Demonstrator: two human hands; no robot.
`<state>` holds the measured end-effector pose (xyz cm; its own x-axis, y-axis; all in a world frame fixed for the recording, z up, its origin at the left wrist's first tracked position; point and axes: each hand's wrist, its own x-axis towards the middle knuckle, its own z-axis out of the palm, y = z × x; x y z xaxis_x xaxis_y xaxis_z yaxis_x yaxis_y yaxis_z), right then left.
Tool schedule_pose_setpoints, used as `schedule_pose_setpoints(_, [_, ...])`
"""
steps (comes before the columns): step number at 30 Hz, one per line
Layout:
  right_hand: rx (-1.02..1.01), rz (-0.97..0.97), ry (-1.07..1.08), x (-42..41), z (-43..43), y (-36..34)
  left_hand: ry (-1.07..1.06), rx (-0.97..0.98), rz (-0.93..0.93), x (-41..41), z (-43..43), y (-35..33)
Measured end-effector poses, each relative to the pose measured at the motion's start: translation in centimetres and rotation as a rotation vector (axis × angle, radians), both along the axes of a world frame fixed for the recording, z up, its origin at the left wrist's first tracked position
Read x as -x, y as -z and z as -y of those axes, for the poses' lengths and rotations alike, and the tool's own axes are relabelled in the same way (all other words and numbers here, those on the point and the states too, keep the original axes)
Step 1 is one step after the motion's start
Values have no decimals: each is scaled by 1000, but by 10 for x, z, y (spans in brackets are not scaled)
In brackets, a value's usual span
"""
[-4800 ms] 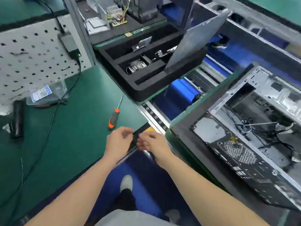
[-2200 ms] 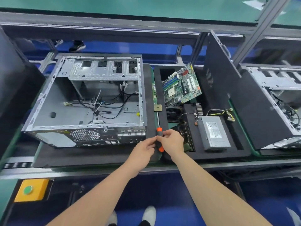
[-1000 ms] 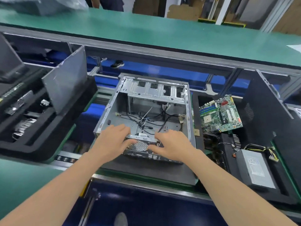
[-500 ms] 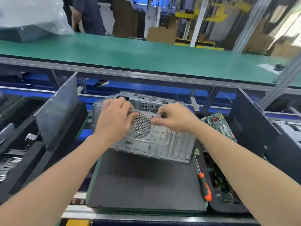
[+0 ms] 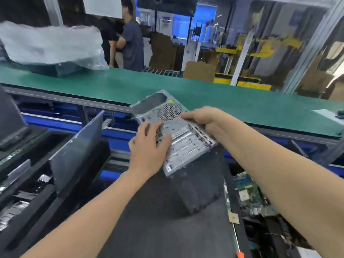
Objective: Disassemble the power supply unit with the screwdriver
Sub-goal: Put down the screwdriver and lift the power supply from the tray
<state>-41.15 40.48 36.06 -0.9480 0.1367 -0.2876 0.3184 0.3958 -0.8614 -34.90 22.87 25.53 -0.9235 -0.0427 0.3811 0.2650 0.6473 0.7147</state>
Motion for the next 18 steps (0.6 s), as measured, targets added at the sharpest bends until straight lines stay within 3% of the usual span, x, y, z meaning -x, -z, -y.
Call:
schedule_pose_setpoints(5, [375, -10, 368, 16, 0, 23, 141, -54, 78, 9, 17, -43])
schedule_pose_setpoints(9, [606, -59, 724, 4, 26, 45, 27, 170, -56, 7, 17, -45])
schedule_pose_setpoints(11, [609, -65, 712, 2, 40, 49, 12, 243, -106, 0, 14, -37])
schedule_pose_setpoints(18, [693, -66, 422, -11, 34, 47, 101, -112, -22, -3, 12, 25])
